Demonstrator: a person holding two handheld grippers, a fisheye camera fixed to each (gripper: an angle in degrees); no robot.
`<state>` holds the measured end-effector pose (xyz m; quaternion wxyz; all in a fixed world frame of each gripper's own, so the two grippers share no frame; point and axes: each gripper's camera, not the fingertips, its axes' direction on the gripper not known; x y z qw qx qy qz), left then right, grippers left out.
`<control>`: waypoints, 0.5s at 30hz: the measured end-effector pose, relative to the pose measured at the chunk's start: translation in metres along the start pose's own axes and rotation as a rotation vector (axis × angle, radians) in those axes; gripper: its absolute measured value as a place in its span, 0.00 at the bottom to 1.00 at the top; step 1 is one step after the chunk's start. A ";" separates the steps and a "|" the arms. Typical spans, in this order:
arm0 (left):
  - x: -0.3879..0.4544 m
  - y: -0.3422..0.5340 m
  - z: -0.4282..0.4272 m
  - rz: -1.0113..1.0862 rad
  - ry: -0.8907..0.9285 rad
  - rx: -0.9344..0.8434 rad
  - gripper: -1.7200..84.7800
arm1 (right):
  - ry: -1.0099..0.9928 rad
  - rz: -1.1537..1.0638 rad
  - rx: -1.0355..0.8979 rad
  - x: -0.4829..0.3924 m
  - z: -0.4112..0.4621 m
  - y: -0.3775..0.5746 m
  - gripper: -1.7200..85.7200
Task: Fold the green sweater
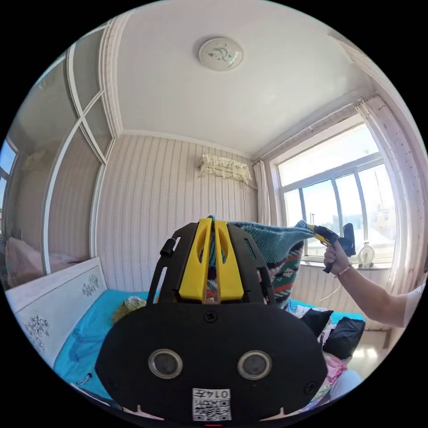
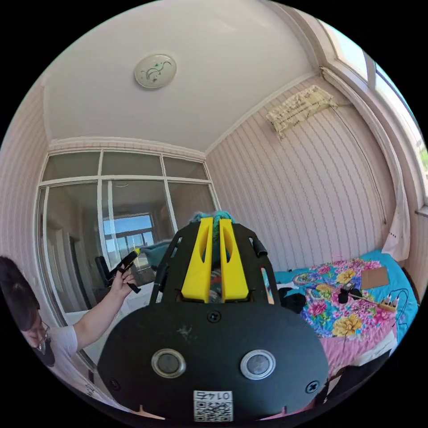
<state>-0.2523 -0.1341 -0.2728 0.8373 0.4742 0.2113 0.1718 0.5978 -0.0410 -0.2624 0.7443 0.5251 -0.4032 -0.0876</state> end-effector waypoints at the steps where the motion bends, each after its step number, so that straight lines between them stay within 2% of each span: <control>1: -0.008 0.010 -0.008 -0.002 0.017 -0.038 0.01 | -0.032 0.009 -0.007 0.005 0.000 0.015 0.03; 2: -0.012 0.019 -0.011 0.001 0.026 -0.067 0.01 | -0.036 0.008 -0.019 0.008 0.000 0.026 0.03; 5: -0.022 0.091 -0.032 0.042 0.068 -0.314 0.01 | 0.050 0.007 -0.166 0.025 -0.005 0.106 0.03; 7: -0.019 0.184 -0.055 0.052 0.084 -0.577 0.01 | 0.116 0.107 -0.343 0.047 -0.016 0.198 0.03; 8: -0.018 0.211 -0.060 0.040 0.091 -0.644 0.01 | 0.128 0.150 -0.389 0.053 -0.019 0.224 0.03; 9: -0.017 0.267 -0.072 0.012 0.079 -0.774 0.01 | 0.147 0.269 -0.480 0.068 -0.026 0.280 0.03; 11: -0.023 0.353 -0.093 -0.136 0.052 -0.938 0.01 | 0.171 0.527 -0.602 0.092 -0.038 0.371 0.03; 13: -0.041 0.457 -0.126 -0.479 0.037 -1.089 0.01 | 0.301 0.828 -0.714 0.106 -0.057 0.479 0.03; 15: -0.048 0.515 -0.148 -0.672 -0.010 -1.174 0.01 | 0.351 0.967 -0.795 0.110 -0.059 0.532 0.03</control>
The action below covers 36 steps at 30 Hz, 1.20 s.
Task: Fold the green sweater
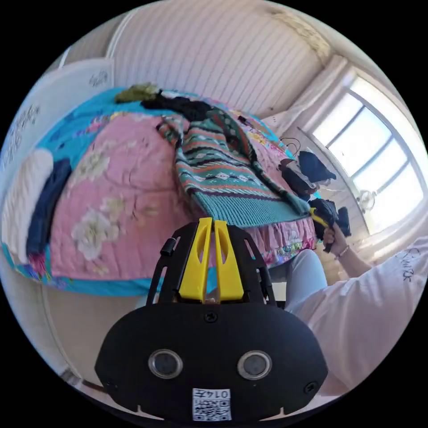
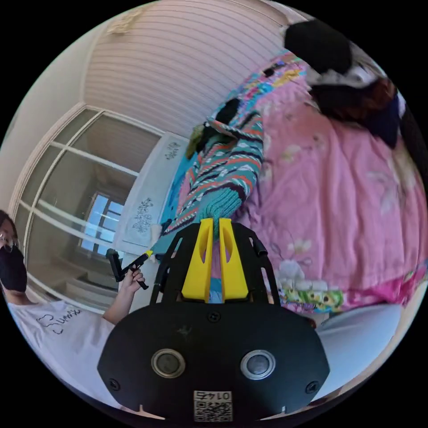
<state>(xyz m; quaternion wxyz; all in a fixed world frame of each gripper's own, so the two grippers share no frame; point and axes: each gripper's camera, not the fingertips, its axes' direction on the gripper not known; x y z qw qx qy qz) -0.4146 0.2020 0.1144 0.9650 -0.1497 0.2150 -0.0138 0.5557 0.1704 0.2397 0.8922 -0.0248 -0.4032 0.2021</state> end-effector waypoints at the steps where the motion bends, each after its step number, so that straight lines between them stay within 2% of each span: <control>1: -0.012 0.011 0.011 -0.033 0.005 0.012 0.01 | -0.012 0.034 -0.001 0.009 0.014 0.005 0.03; 3: -0.020 0.013 0.013 -0.035 -0.013 0.034 0.01 | -0.022 0.027 0.000 0.007 0.026 0.000 0.03; 7: -0.029 -0.006 0.015 0.033 -0.059 0.005 0.01 | 0.118 -0.160 -0.088 -0.021 0.048 -0.033 0.03; 12: -0.039 -0.007 -0.015 0.041 0.016 0.071 0.01 | 0.090 -0.217 -0.106 -0.040 0.055 -0.051 0.03; 16: -0.048 0.014 -0.036 0.043 -0.001 0.071 0.01 | 0.096 -0.253 -0.209 -0.048 0.079 -0.040 0.03; 20: -0.067 0.031 -0.003 -0.010 -0.030 0.000 0.01 | 0.173 -0.190 -0.300 -0.034 0.120 -0.026 0.04; 22: -0.080 0.032 0.021 -0.124 -0.030 -0.040 0.01 | 0.141 -0.066 -0.291 -0.021 0.137 -0.028 0.04; 24: -0.082 0.033 0.021 -0.142 -0.028 0.001 0.01 | 0.133 -0.048 -0.269 -0.024 0.138 -0.032 0.05; 26: -0.080 0.032 0.015 -0.122 -0.066 0.028 0.01 | 0.199 -0.126 -0.250 -0.039 0.140 -0.034 0.06; 28: -0.079 0.028 0.011 -0.100 -0.147 0.043 0.02 | 0.352 -0.278 -0.234 -0.065 0.150 -0.034 0.10; 30: -0.079 0.024 0.012 -0.095 -0.164 0.047 0.03 | 0.433 -0.319 -0.184 -0.078 0.155 -0.036 0.13; 33: -0.079 0.015 0.025 -0.093 -0.142 0.055 0.07 | 0.459 -0.389 -0.120 -0.100 0.163 -0.040 0.16; 36: -0.075 0.001 0.053 -0.072 -0.145 0.000 0.09 | 0.520 -0.510 -0.160 -0.127 0.196 -0.043 0.16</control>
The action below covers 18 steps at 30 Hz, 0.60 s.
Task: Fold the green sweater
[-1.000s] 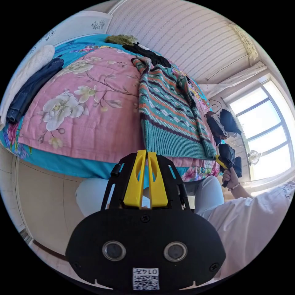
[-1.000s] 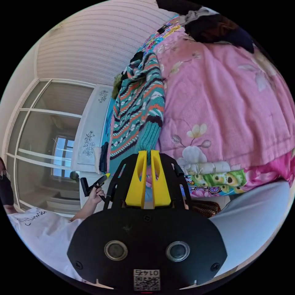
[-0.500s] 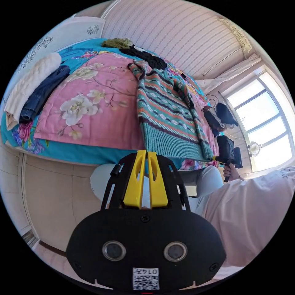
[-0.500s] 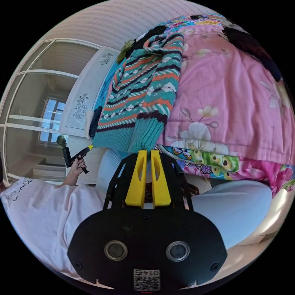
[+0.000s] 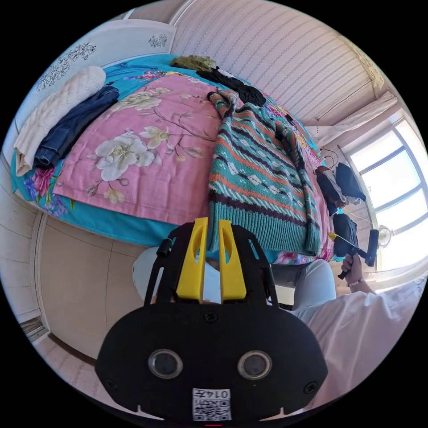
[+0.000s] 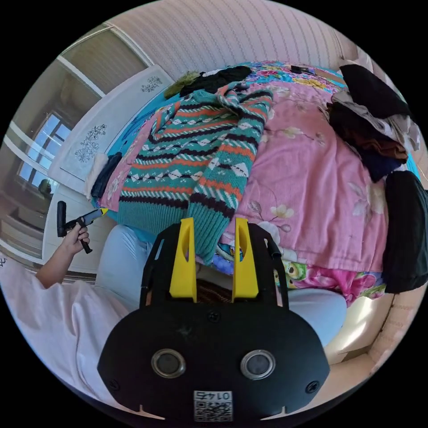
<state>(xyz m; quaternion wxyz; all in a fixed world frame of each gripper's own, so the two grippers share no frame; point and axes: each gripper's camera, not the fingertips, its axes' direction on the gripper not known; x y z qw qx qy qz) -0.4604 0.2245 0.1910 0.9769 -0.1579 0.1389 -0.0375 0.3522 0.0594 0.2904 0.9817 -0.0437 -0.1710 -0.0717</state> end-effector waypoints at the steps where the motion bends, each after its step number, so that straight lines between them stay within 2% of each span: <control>1: 0.005 -0.006 0.014 0.012 -0.015 -0.038 0.09 | 0.031 -0.058 -0.020 -0.016 0.010 -0.009 0.16; 4: 0.015 -0.019 0.046 0.037 -0.049 -0.134 0.12 | 0.126 -0.128 -0.073 -0.043 0.040 -0.027 0.17; 8: 0.020 -0.023 0.066 0.070 -0.058 -0.153 0.11 | 0.157 -0.042 -0.088 -0.038 0.065 -0.033 0.16; 10: 0.015 -0.024 0.068 0.036 0.010 -0.155 0.09 | 0.116 -0.013 -0.073 -0.029 0.059 -0.032 0.13; 13: 0.019 -0.023 0.065 0.060 0.022 -0.139 0.07 | -0.013 0.068 -0.027 -0.005 0.026 -0.024 0.07; 18: 0.029 -0.019 0.059 0.072 0.038 -0.091 0.06 | 0.033 0.299 0.097 0.057 -0.024 0.013 0.05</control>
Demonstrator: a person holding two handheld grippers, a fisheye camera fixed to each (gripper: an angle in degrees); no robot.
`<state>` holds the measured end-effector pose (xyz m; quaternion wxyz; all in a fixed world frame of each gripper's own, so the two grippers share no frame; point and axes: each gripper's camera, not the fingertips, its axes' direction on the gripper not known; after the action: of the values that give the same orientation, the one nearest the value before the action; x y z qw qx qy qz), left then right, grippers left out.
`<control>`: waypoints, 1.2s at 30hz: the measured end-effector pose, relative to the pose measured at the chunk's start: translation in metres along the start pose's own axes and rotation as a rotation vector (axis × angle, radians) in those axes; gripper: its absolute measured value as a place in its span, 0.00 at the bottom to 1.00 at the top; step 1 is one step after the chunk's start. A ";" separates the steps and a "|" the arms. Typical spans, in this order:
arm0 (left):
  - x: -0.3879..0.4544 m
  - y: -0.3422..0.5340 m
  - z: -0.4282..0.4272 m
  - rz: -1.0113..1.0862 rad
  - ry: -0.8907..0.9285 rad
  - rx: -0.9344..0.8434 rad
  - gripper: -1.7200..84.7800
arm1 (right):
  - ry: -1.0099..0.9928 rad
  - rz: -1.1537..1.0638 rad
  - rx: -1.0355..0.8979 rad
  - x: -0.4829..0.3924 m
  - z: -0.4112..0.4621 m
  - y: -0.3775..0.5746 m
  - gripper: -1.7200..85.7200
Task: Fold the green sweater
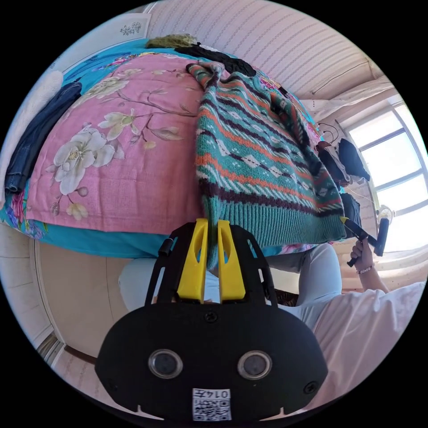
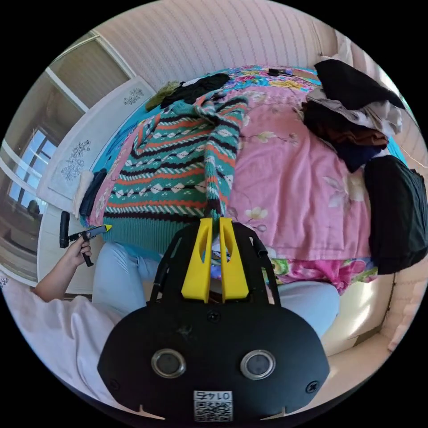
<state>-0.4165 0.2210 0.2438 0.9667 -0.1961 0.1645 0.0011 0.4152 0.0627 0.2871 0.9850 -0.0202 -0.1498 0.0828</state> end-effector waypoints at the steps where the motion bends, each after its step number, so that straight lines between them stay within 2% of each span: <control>1: 0.002 0.000 0.004 0.003 -0.008 0.000 0.06 | -0.032 0.062 -0.032 0.017 0.006 0.001 0.05; 5: 0.007 -0.003 0.025 -0.015 -0.038 -0.026 0.07 | -0.017 0.144 -0.145 0.036 0.041 -0.002 0.05; 11: 0.008 0.001 0.027 -0.116 0.026 -0.024 0.09 | -0.018 0.122 -0.136 0.045 0.030 -0.004 0.07; 17: 0.032 0.003 -0.021 -0.117 0.023 0.175 0.07 | 0.079 -0.015 -0.006 0.056 -0.016 -0.027 0.08; 20: 0.070 -0.029 -0.022 -0.013 0.074 0.238 0.08 | 0.044 -0.120 0.069 0.048 -0.028 -0.074 0.10; 24: 0.160 -0.096 0.029 0.197 0.173 0.163 0.08 | -0.044 -0.233 0.139 0.022 -0.024 -0.164 0.15; 30: 0.339 -0.135 0.134 0.510 0.338 0.106 0.09 | -0.124 -0.219 0.057 0.002 0.022 -0.284 0.16; 33: 0.399 -0.148 0.186 0.566 0.351 0.028 0.09 | -0.091 -0.207 0.008 0.001 0.052 -0.317 0.15; 36: 0.441 -0.154 0.230 0.679 0.225 -0.066 0.09 | -0.104 -0.157 -0.028 0.012 0.071 -0.333 0.12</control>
<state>0.0840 0.1388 0.3618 0.8803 -0.1602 0.3255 0.3059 0.4576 -0.2622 0.3795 0.9790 -0.0176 -0.2032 0.0042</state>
